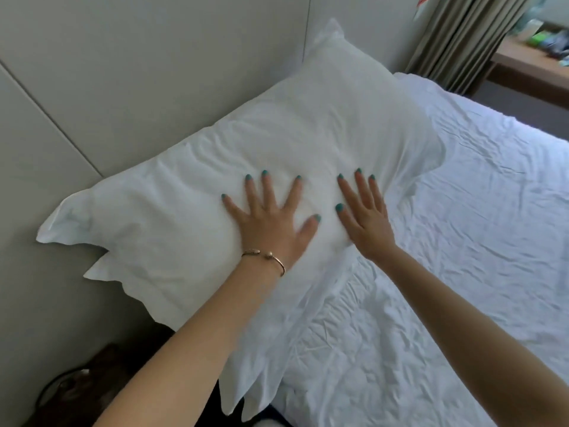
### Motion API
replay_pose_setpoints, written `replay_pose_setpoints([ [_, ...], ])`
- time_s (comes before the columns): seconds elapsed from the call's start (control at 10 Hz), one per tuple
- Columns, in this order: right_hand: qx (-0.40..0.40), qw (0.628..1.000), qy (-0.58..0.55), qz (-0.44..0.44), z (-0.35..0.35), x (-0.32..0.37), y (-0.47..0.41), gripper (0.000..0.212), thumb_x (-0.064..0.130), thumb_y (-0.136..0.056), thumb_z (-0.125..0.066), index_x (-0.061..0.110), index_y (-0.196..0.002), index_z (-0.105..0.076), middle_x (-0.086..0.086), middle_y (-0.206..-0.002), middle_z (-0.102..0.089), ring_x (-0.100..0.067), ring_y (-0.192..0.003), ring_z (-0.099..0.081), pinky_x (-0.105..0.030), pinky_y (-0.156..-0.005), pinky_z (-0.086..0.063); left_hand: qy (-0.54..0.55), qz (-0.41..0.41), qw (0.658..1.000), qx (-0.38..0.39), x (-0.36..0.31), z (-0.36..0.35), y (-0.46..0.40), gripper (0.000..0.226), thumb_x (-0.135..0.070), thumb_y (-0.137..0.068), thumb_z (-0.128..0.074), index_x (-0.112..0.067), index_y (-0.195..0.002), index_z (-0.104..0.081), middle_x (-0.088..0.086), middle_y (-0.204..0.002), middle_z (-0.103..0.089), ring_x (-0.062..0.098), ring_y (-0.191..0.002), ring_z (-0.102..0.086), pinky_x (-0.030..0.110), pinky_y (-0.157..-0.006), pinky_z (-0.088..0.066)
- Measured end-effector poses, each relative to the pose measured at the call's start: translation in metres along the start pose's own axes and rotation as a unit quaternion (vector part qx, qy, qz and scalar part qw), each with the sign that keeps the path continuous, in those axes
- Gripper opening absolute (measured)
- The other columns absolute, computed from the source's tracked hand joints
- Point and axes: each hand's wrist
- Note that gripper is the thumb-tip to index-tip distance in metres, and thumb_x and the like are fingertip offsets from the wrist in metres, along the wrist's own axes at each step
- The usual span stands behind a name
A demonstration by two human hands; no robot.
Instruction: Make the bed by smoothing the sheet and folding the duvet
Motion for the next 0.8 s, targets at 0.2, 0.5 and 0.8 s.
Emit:
replay_pose_setpoints([
  [0.2, 0.087, 0.992, -0.071, -0.058, -0.072, -0.073, 0.107, 0.071, 0.068, -0.091, -0.031, 0.051, -0.148, 0.006, 0.02, -0.158, 0.018, -0.009, -0.147, 0.015, -0.045, -0.121, -0.006, -0.05, -0.312, 0.948, 0.046, -0.039, -0.121, 0.116, 0.07, -0.053, -0.076, -0.059, -0.026, -0.14, -0.049, 0.008, -0.155, -0.031, 0.028, -0.146, -0.016, 0.047, -0.12, 0.0],
  [0.5, 0.229, 0.972, 0.015, -0.057, -0.124, -0.135, 0.147, 0.075, 0.068, -0.09, -0.039, 0.053, -0.146, 0.008, 0.018, -0.156, 0.024, -0.021, -0.147, 0.018, -0.045, -0.118, -0.011, -0.101, -0.107, 0.98, 0.131, -0.059, -0.201, 0.151, 0.089, -0.063, -0.069, -0.066, -0.028, -0.146, -0.039, 0.002, -0.159, -0.022, 0.024, -0.147, -0.014, 0.053, -0.117, 0.005],
  [0.8, 0.366, 0.926, -0.062, -0.074, -0.099, -0.146, 0.203, 0.072, 0.054, -0.096, -0.045, 0.044, -0.152, 0.0, 0.012, -0.162, 0.008, -0.018, -0.15, 0.0, -0.044, -0.115, -0.023, 0.036, 0.047, 0.954, 0.294, -0.102, -0.208, 0.233, 0.08, -0.06, -0.091, -0.042, -0.034, -0.152, 0.004, -0.002, -0.158, 0.024, 0.019, -0.146, 0.018, 0.043, -0.117, 0.009],
])
Point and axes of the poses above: each hand's wrist, its own y-axis away from the middle knuckle, its own z-axis out of the back of the hand, x = y × z
